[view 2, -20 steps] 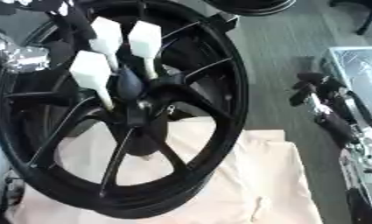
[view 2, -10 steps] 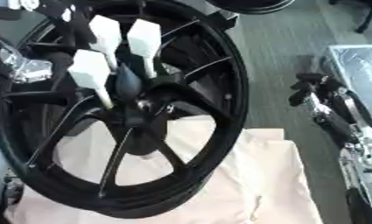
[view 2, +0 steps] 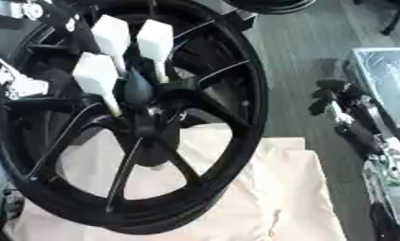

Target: Pull the pin out of the wheel hub.

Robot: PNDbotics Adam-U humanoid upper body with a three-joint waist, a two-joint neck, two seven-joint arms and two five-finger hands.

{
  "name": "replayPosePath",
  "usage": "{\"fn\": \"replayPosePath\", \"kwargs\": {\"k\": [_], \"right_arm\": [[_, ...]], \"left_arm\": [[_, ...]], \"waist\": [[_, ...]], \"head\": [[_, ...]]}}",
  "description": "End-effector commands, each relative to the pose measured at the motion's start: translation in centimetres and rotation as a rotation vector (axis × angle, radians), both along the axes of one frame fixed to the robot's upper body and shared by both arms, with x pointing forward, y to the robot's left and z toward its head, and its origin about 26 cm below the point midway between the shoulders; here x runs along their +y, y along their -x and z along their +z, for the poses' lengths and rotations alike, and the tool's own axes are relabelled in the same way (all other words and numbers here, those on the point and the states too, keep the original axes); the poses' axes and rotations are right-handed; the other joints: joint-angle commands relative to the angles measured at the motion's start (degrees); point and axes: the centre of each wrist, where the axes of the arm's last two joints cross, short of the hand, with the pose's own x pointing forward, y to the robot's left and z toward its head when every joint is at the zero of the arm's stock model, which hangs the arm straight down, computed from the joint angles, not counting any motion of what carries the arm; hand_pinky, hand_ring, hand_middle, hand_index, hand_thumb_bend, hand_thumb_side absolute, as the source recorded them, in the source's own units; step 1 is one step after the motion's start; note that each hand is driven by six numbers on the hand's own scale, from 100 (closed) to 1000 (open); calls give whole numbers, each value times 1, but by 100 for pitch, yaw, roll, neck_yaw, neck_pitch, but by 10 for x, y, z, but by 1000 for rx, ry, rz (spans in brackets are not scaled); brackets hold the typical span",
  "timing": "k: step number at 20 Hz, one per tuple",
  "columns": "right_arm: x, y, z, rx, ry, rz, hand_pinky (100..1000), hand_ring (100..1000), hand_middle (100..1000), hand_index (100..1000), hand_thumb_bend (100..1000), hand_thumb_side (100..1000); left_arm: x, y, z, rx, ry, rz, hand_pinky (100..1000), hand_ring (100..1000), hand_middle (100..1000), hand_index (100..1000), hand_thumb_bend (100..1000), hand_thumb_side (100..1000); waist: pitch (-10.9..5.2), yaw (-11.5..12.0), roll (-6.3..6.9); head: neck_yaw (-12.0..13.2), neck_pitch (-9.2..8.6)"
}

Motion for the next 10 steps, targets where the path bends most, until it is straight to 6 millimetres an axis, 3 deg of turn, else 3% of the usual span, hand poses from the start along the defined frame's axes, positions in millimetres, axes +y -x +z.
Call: {"fn": "replayPosePath", "kwargs": {"k": [1, 6, 10], "right_arm": [[-1, 0, 5, -8, 22, 3, 560, 561, 596, 755, 100, 470], [-1, -1, 4, -5, 23, 3, 560, 562, 597, 755, 100, 470], [0, 0, 3, -1, 26, 2, 560, 562, 597, 755, 100, 462]], "left_arm": [[4, 1, 9, -28, 12, 20, 857, 742, 781, 863, 100, 269], [4, 3, 9, -31, 18, 19, 861, 746, 785, 880, 100, 288], [5, 4, 8, -33, 25, 18, 863, 747, 785, 900, 100, 355]], "waist": [[-79, -6, -1], [-55, -3, -6], [-38, 0, -17]], "head": [[4, -40], [-4, -39], [-5, -49]]}}
